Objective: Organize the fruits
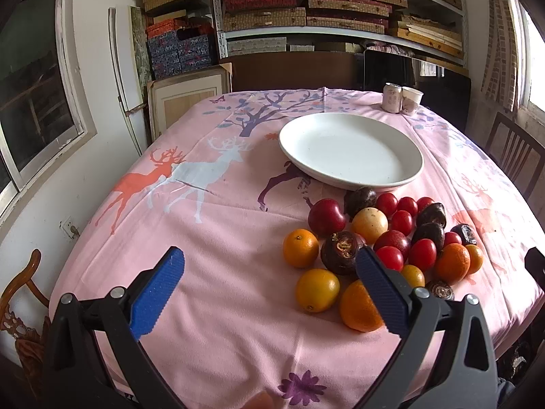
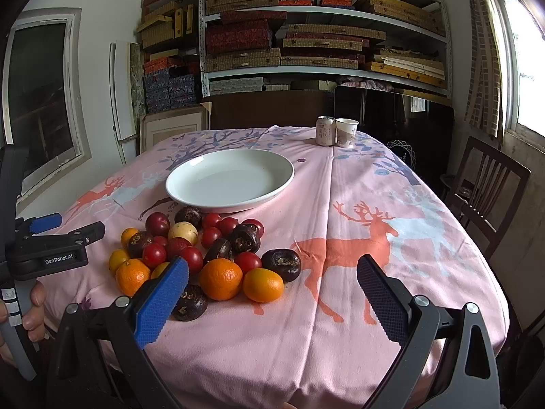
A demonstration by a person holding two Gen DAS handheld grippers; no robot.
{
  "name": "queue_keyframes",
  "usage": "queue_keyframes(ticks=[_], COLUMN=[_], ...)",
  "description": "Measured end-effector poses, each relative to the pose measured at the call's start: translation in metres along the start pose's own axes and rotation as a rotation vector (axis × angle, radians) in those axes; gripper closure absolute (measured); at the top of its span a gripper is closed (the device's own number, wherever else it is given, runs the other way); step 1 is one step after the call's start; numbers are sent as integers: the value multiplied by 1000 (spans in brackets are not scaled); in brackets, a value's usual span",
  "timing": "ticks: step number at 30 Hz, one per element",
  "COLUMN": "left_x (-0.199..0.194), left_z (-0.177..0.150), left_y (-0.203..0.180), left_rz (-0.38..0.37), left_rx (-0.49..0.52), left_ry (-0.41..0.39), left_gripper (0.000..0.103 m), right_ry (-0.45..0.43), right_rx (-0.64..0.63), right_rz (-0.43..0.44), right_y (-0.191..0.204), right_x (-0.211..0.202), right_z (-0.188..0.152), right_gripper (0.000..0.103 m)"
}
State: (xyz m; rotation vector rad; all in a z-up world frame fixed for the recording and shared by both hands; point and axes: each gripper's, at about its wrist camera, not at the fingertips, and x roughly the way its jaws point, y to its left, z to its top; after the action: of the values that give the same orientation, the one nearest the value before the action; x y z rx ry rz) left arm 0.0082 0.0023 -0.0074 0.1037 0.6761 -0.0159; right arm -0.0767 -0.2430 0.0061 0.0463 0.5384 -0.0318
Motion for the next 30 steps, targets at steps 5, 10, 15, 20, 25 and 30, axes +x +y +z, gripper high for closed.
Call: queue_keyframes(ticks=[5,10,15,20,25,30], left_x=[0,-1,-1,0,-1,-1], left_z=[-3,-3,-3,-3,-3,-3], left_y=[-1,-1,-1,-1,-1,-1], left_rz=[-3,-2,-2,-1,-1,-2], left_rx=[6,8,7,6,8,9], left_ry=[2,1,3,2,1,0], left_gripper=[4,4,4,4,4,4], right_ry=[4,4,2,2,2,5], right_rx=[-11,-17,-18,-18,-18,-16], right_rz=[8,10,10,11,10,14], right_y=[4,6,7,7,7,8], right_x=[3,3,2,2,3,3], right_z=[-5,-6,-6,-6,-6,-7], right_gripper=[4,4,4,4,4,4])
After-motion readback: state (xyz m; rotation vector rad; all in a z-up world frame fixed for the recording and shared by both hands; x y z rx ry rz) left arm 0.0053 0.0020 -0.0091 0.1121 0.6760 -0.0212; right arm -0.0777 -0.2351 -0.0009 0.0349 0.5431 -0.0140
